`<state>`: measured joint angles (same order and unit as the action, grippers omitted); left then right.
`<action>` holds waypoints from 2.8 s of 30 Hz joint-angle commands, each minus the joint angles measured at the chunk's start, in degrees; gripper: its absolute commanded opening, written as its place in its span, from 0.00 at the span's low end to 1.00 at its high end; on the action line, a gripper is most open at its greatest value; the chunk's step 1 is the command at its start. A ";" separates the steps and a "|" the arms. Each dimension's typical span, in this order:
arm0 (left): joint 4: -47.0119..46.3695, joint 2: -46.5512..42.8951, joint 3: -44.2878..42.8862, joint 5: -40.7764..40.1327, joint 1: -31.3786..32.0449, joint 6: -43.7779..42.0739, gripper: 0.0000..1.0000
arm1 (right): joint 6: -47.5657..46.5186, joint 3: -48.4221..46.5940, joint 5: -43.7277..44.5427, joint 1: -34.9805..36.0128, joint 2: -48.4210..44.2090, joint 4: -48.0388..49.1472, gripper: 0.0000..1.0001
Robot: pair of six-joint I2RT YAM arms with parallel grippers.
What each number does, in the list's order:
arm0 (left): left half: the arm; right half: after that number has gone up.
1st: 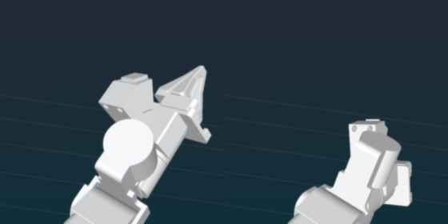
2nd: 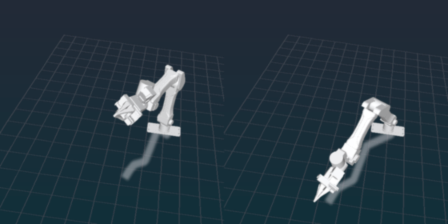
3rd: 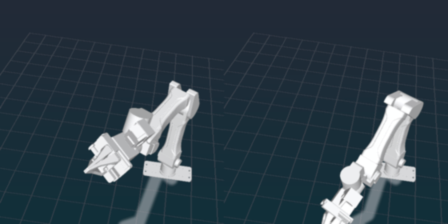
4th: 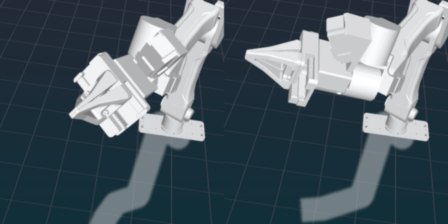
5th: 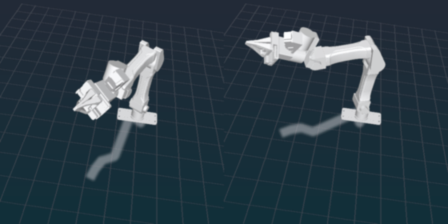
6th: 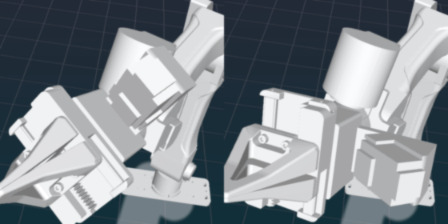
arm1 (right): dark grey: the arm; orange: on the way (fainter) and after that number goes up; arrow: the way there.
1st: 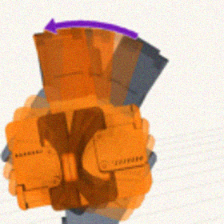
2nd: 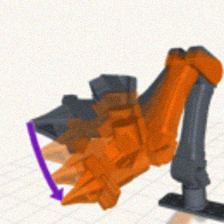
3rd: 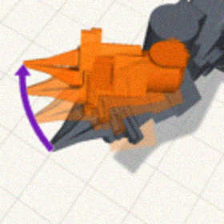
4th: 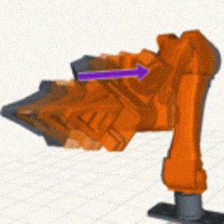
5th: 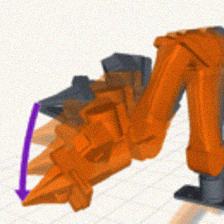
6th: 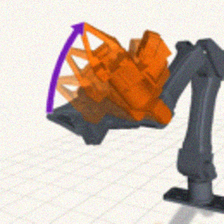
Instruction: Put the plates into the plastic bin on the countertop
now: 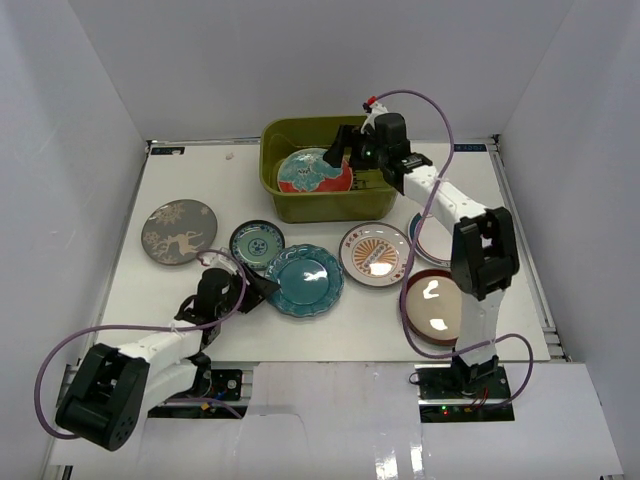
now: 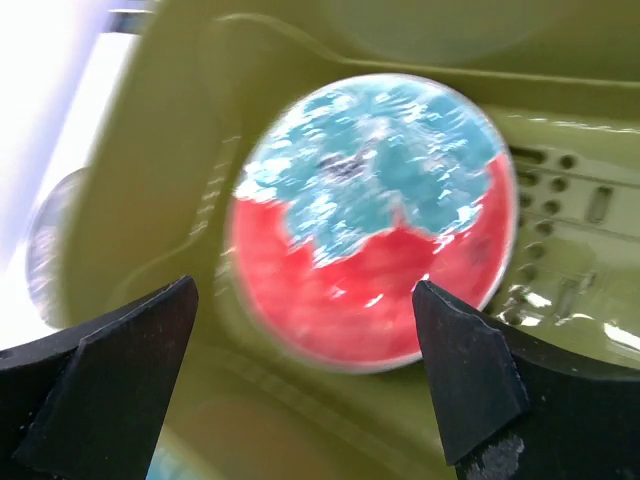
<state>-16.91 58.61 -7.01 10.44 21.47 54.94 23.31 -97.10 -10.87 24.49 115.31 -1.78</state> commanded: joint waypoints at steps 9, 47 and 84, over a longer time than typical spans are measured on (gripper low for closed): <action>-16.40 8.71 7.79 -2.70 0.23 2.89 0.38 | 6.92 38.15 -8.02 2.49 -30.82 24.27 0.93; 2.67 -30.05 -5.12 20.93 0.67 7.99 0.00 | 15.62 77.85 -14.78 10.31 -53.43 28.76 0.84; 39.67 -28.02 -30.79 -3.32 0.76 -30.42 0.98 | 6.58 -2.64 -5.92 -3.22 -12.49 7.06 0.08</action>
<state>22.50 30.72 -38.13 6.83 22.00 25.47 32.67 -91.33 -20.05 21.43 101.60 5.02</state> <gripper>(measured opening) 0.975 0.167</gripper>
